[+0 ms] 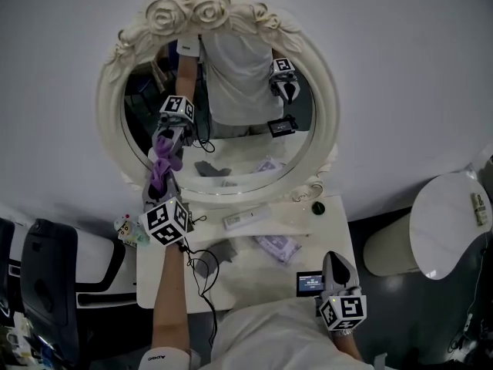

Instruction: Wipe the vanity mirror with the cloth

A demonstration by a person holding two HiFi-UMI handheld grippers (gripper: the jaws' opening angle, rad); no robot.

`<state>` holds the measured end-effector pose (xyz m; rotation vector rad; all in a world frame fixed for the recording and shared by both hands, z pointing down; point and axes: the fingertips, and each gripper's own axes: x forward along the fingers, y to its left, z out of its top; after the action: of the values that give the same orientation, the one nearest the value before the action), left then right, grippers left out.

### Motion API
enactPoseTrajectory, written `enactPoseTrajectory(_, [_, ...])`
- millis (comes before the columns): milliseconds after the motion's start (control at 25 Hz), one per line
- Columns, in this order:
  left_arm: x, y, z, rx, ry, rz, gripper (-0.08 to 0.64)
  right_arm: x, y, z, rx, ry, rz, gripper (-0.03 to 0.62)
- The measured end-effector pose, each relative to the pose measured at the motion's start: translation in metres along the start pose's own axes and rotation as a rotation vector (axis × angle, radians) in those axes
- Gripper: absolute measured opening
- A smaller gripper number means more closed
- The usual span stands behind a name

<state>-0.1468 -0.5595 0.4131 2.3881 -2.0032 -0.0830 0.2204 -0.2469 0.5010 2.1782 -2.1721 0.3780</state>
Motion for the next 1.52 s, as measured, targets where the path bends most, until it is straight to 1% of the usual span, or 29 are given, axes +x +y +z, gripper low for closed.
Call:
enactPoseTrajectory(80, [-0.006, -0.024, 0.003, 0.002, -0.034, -0.046, 0.091, 0.001, -0.002, 0.0, -0.009, 0.003, 0.008, 0.008])
enactPoseTrajectory(160, [-0.01, -0.055, 0.003, 0.029, -0.05, -0.09, 0.091, 0.001, -0.004, 0.0, -0.016, 0.004, 0.015, 0.007])
enactPoseTrajectory(240, [-0.013, -0.09, -0.003, 0.038, -0.045, -0.141, 0.091, 0.0, -0.007, 0.0, -0.02, 0.003, 0.016, 0.008])
enactPoseTrajectory(400, [-0.02, -0.162, -0.025, 0.03, -0.026, -0.237, 0.089, -0.007, -0.019, 0.001, -0.019, 0.003, -0.001, 0.007])
enactPoseTrajectory(520, [-0.024, -0.212, -0.041, -0.014, -0.014, -0.32, 0.089, -0.015, -0.031, -0.001, -0.015, 0.003, -0.025, 0.006])
enactPoseTrajectory(640, [-0.022, -0.253, -0.057, -0.042, 0.005, -0.394, 0.089, -0.025, -0.044, -0.005, -0.002, 0.0, -0.06, 0.008])
enactPoseTrajectory(720, [-0.019, -0.275, -0.068, -0.044, 0.029, -0.436, 0.089, -0.034, -0.054, -0.007, 0.007, 0.0, -0.092, 0.008])
enactPoseTrajectory(840, [-0.011, -0.3, -0.081, -0.018, 0.05, -0.471, 0.089, -0.05, -0.069, -0.01, 0.029, 0.003, -0.151, 0.008])
enactPoseTrajectory(920, [-0.006, -0.312, -0.087, -0.002, 0.059, -0.486, 0.089, -0.06, -0.079, -0.013, 0.04, 0.006, -0.191, 0.008])
enactPoseTrajectory(1000, [-0.002, -0.319, -0.095, -0.007, 0.07, -0.489, 0.089, -0.071, -0.088, -0.016, 0.046, 0.007, -0.23, 0.007])
enactPoseTrajectory(1120, [0.007, -0.315, -0.104, -0.024, 0.086, -0.471, 0.089, -0.081, -0.096, -0.018, 0.05, 0.007, -0.273, 0.007])
enactPoseTrajectory(1200, [0.011, -0.308, -0.106, -0.021, 0.094, -0.479, 0.089, -0.084, -0.096, -0.019, 0.051, 0.009, -0.288, 0.008])
enactPoseTrajectory(1320, [0.012, -0.299, -0.104, 0.004, 0.093, -0.491, 0.089, -0.082, -0.093, -0.018, 0.042, 0.011, -0.285, 0.008])
enactPoseTrajectory(1520, [0.011, -0.264, -0.098, -0.008, 0.088, -0.448, 0.089, -0.064, -0.07, -0.012, 0.011, 0.012, -0.222, 0.007])
